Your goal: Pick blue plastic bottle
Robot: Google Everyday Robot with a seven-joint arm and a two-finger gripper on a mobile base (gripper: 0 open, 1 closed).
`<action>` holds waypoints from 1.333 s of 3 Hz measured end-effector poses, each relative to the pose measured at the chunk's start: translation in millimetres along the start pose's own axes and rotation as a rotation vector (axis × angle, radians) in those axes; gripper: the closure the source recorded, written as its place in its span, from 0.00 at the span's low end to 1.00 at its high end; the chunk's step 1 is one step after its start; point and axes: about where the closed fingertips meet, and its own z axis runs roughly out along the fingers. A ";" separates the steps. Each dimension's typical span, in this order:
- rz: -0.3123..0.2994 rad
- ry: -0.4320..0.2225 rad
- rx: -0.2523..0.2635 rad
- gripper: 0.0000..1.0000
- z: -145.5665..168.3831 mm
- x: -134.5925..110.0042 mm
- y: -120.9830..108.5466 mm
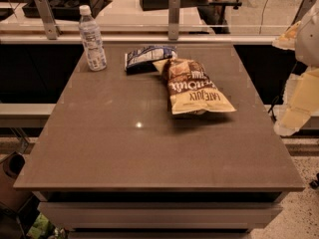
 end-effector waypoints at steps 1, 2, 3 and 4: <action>0.000 0.000 0.000 0.00 0.0 -0.1 0.0; 0.014 -0.039 0.010 0.00 4.5 -9.4 -8.6; 0.072 -0.156 0.043 0.00 16.9 -37.4 -29.5; 0.149 -0.315 0.083 0.00 27.3 -61.7 -43.1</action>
Offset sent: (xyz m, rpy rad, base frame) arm 0.0280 0.0155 -0.0038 0.0924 -0.0253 -0.0085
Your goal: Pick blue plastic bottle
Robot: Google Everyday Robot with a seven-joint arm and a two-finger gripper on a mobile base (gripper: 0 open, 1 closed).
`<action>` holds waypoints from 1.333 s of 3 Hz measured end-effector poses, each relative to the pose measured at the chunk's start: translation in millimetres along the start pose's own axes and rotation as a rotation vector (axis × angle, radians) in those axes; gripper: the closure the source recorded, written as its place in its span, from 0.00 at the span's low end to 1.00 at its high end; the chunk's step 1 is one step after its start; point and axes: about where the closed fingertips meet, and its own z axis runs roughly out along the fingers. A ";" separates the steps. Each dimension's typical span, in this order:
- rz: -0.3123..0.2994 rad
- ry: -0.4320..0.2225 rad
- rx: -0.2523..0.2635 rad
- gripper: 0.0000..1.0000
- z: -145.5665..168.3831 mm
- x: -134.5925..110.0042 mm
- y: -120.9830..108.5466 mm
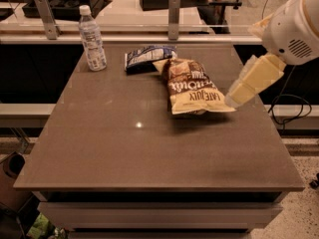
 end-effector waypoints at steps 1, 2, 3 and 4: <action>0.072 -0.163 -0.008 0.00 31.2 -25.1 7.0; 0.108 -0.327 0.029 0.00 60.7 -65.5 -5.9; 0.116 -0.426 0.098 0.00 75.7 -99.8 -27.5; 0.078 -0.469 0.144 0.00 96.4 -151.4 -60.7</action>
Offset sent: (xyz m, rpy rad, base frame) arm 0.1063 0.1088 0.0091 0.5172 -0.2993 -0.0335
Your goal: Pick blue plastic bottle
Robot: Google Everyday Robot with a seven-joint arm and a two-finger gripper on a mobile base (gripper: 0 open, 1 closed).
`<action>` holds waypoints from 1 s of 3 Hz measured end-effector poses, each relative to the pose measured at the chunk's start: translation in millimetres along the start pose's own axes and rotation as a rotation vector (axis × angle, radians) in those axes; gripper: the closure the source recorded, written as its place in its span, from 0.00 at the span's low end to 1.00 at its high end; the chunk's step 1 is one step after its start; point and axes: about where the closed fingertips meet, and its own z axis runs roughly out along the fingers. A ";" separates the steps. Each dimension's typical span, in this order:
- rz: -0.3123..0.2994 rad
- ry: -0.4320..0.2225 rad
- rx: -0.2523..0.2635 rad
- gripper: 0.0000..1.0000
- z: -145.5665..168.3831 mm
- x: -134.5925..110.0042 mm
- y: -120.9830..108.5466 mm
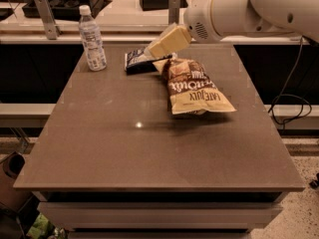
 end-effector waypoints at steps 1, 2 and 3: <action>0.000 0.000 0.000 0.00 -0.2 0.0 0.0; 0.031 -0.035 -0.016 0.00 27.0 2.8 -1.0; 0.067 -0.084 -0.015 0.00 55.3 3.4 1.4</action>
Offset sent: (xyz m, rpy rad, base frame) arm 0.0480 0.0321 -0.0336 0.1149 0.0245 0.0260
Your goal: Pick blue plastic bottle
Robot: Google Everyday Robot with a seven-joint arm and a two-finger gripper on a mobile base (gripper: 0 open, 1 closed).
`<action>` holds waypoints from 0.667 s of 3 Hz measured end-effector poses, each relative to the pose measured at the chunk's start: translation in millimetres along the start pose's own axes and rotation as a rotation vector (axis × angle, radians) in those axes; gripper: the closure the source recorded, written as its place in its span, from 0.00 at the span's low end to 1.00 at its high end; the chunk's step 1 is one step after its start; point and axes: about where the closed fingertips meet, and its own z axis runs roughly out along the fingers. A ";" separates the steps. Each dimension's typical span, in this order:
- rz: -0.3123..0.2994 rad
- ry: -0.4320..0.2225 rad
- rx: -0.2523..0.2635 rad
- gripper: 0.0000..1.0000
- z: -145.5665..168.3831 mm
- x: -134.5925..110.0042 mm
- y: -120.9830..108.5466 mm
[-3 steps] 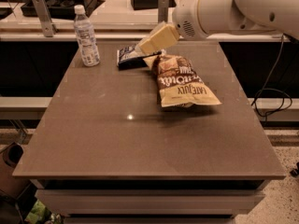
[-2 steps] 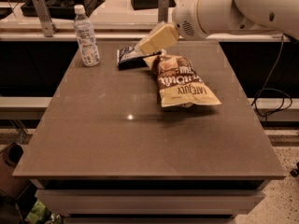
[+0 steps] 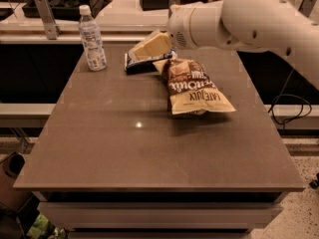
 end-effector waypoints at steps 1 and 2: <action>0.025 -0.056 -0.002 0.00 33.7 -4.3 0.9; 0.025 -0.086 0.018 0.00 67.3 -13.7 5.5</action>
Offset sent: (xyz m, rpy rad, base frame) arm 0.0651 0.0924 -0.0161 0.1102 -0.0781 -0.0235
